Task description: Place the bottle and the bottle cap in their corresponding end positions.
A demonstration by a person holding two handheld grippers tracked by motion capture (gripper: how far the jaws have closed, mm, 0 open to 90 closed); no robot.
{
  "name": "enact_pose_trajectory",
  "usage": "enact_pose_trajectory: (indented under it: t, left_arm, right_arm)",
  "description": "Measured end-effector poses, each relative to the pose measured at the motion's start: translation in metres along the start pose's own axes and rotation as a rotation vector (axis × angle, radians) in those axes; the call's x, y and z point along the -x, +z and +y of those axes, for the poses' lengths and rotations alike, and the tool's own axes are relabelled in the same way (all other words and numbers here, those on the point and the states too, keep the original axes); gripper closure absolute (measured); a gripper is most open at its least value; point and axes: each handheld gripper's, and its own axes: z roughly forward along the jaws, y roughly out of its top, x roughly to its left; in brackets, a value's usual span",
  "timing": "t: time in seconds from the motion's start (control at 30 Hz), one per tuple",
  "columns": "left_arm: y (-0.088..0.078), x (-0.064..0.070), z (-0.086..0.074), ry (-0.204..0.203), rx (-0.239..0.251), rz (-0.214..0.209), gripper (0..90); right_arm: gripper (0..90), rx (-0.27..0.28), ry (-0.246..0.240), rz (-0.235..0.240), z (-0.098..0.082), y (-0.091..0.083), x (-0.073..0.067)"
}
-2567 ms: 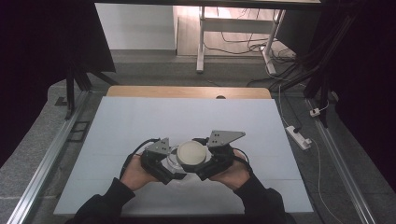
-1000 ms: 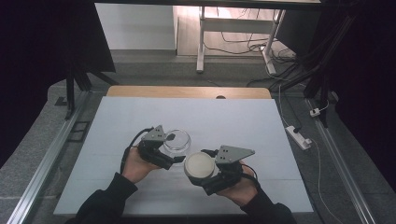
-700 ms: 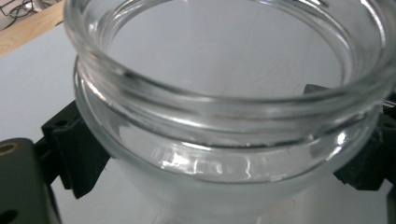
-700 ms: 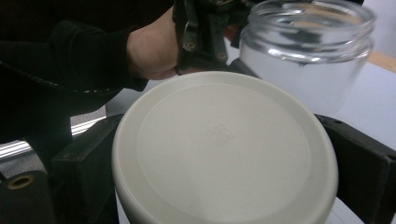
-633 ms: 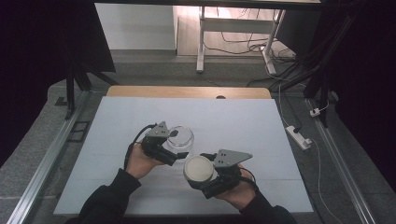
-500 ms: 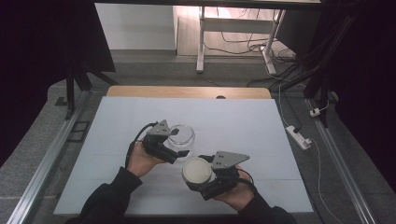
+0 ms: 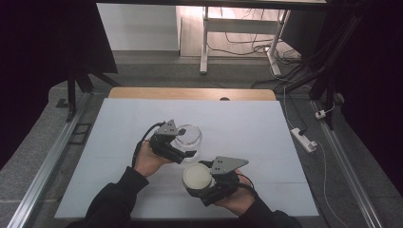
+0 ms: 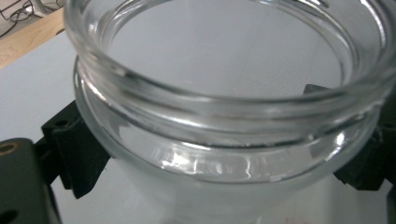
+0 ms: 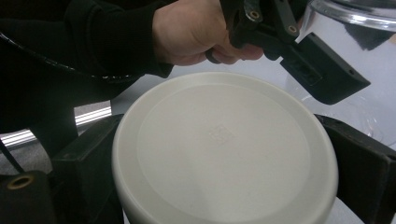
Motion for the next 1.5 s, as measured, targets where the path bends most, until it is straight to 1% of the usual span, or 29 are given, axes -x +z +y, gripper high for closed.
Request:
enact_pose_trajectory:
  t: [0.1,0.27,0.37,0.53,0.67,0.93,1.2,1.5]
  left_arm:
    - [0.002,-0.001,0.000,0.003,-0.001,0.002,7.7]
    - [0.005,-0.005,-0.001,-0.006,0.005,0.002,7.7]
    - [0.007,-0.006,-0.001,-0.002,0.004,0.007,7.7]
    - [0.010,-0.009,-0.002,-0.006,0.010,0.012,7.7]
    - [0.013,-0.012,-0.003,-0.012,0.012,0.015,7.7]
    - [0.020,-0.019,-0.006,-0.020,0.004,0.028,7.7]
    - [0.029,-0.024,-0.013,-0.026,-0.007,0.033,7.7]
    - [0.036,-0.030,-0.019,-0.032,-0.020,0.045,7.7]
  right_arm:
    - [7.3,-0.004,-0.004,-0.003,-0.002,0.001,0.001]
    - [7.3,-0.013,-0.009,-0.008,-0.005,0.006,0.001]
    - [7.3,-0.017,-0.012,-0.009,-0.006,0.008,0.001]
    - [7.3,-0.021,-0.003,-0.004,-0.010,0.015,0.003]
    - [7.3,-0.024,-0.002,-0.008,-0.012,0.017,0.004]
    - [7.3,-0.026,0.009,-0.009,-0.017,0.025,0.009]
    - [7.3,-0.040,-0.004,-0.012,-0.023,0.035,0.011]
    - [7.3,-0.084,-0.009,-0.014,-0.034,0.049,0.016]
